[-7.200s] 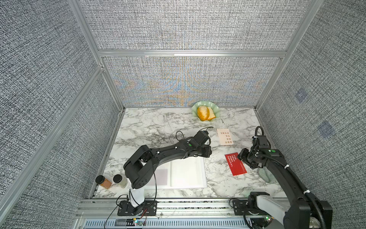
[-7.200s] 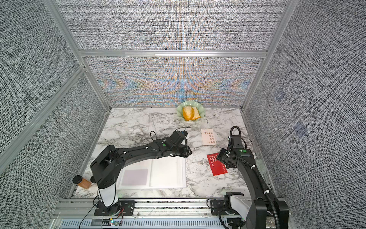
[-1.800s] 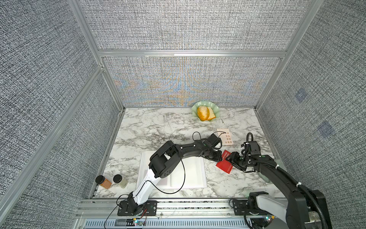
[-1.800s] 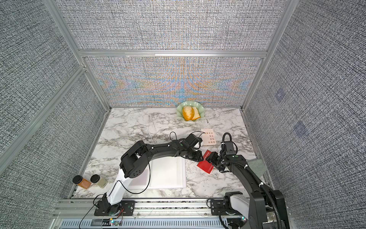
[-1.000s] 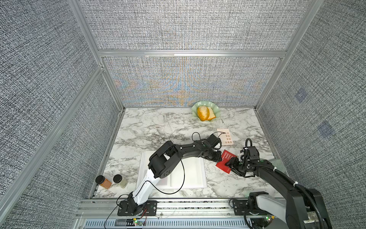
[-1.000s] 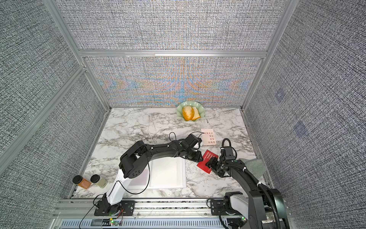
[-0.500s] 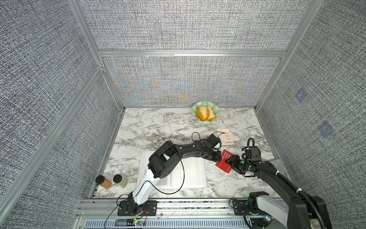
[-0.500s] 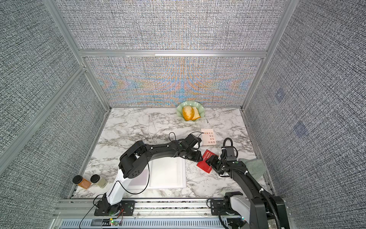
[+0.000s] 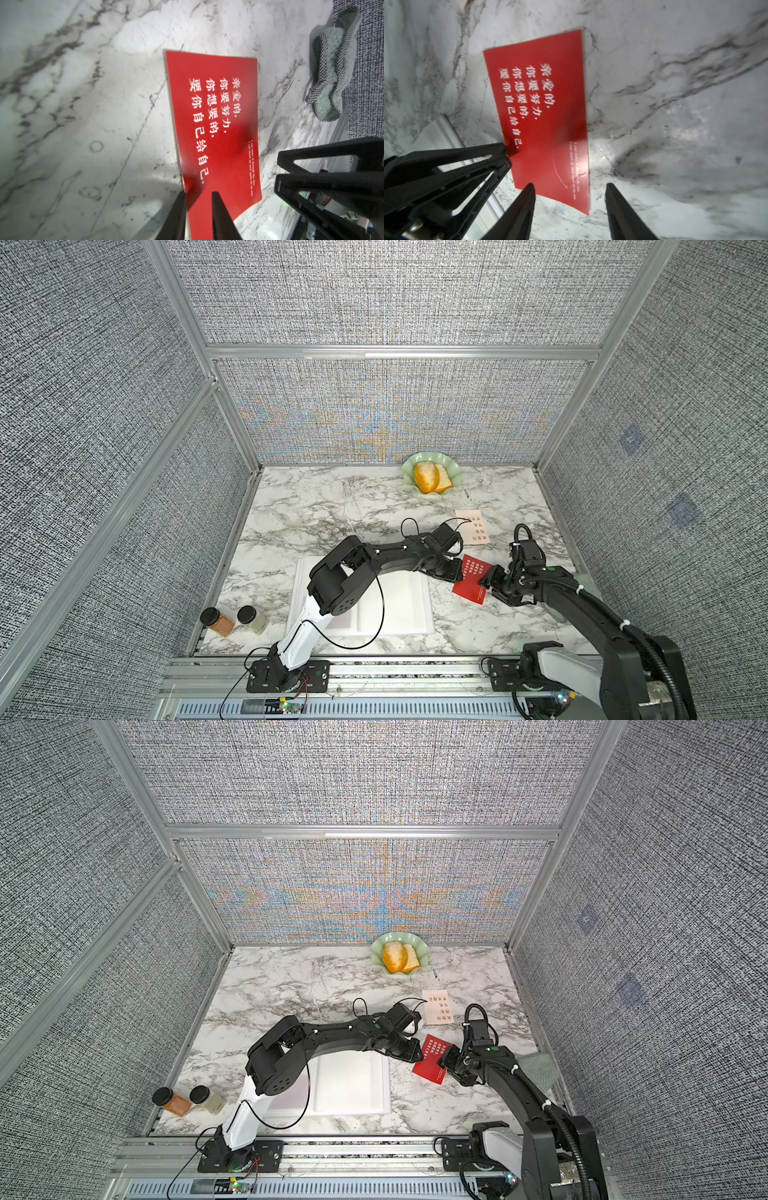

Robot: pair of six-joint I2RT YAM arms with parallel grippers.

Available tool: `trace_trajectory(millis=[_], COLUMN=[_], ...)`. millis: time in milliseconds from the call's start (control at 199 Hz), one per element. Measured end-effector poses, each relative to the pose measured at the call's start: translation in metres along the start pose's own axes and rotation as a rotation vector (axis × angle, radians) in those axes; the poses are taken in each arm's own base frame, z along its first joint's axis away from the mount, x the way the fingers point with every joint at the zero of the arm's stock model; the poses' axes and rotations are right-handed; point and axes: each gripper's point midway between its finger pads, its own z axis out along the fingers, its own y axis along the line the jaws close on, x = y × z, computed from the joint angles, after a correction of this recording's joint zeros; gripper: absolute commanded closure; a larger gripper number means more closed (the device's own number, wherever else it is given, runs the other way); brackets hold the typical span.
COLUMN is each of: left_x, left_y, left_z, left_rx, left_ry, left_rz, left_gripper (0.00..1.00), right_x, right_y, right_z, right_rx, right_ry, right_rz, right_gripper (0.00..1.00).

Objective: Place the photos into the photo albums
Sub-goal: Pick up the photo at the center of the board.

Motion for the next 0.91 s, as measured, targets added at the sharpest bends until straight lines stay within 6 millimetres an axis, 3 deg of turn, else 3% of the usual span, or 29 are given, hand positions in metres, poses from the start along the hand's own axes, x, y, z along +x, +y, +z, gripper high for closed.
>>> trace_trajectory(millis=[267, 906], left_x=[0.012, 0.019], left_y=[-0.006, -0.007], left_z=[0.001, 0.001], left_rx=[0.011, 0.018], left_ry=[0.017, 0.036], left_rz=[-0.001, -0.019], left_gripper=[0.75, 0.75], right_x=[0.009, 0.008], right_y=[-0.009, 0.014], right_z=[0.007, 0.021], right_rx=[0.055, 0.075], right_ry=[0.041, 0.056], right_rz=[-0.043, -0.191], right_gripper=[0.42, 0.42])
